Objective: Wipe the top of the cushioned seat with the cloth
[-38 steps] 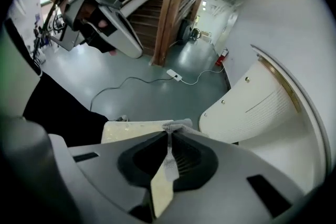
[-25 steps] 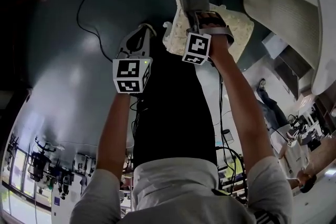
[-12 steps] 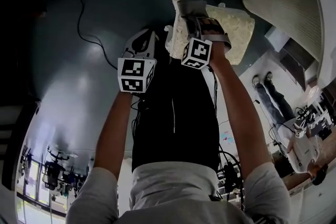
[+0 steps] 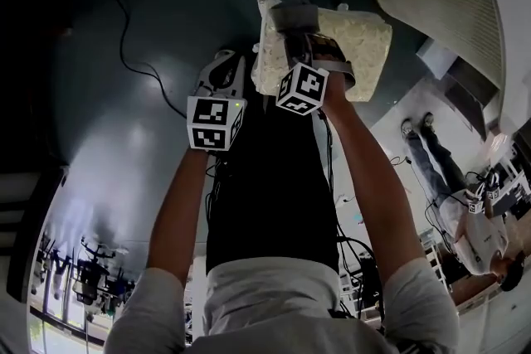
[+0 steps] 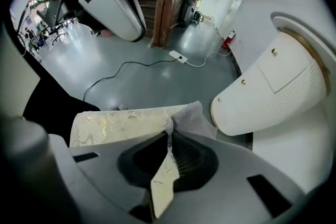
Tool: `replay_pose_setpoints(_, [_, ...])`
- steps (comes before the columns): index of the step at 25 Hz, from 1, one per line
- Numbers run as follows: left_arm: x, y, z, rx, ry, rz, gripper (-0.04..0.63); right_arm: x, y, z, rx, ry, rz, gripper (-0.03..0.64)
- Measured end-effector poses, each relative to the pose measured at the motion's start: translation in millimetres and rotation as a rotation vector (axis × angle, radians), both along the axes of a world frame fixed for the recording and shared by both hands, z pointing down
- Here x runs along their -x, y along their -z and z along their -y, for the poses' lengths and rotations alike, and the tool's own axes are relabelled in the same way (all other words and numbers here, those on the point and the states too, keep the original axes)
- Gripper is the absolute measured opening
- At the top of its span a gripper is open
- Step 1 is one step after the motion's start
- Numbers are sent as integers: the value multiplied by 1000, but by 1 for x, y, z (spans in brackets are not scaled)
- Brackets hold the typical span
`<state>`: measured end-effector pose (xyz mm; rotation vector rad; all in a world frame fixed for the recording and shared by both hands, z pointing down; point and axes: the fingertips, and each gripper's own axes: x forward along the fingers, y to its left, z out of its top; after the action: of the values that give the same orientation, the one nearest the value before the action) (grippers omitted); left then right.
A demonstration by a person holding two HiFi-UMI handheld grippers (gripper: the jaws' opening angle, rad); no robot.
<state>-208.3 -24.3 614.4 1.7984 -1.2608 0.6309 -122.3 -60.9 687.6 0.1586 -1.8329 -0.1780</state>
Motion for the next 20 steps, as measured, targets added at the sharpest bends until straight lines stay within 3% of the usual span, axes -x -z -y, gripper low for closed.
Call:
replay_pose_setpoints(6, [-35, 2, 2, -15, -58, -7, 15, -26, 1, -4, -7, -16, 4, 29])
replay_pose_setpoints(20, [-94, 1, -9, -11, -96, -3, 15, -108, 0, -9, -20, -105, -21, 29])
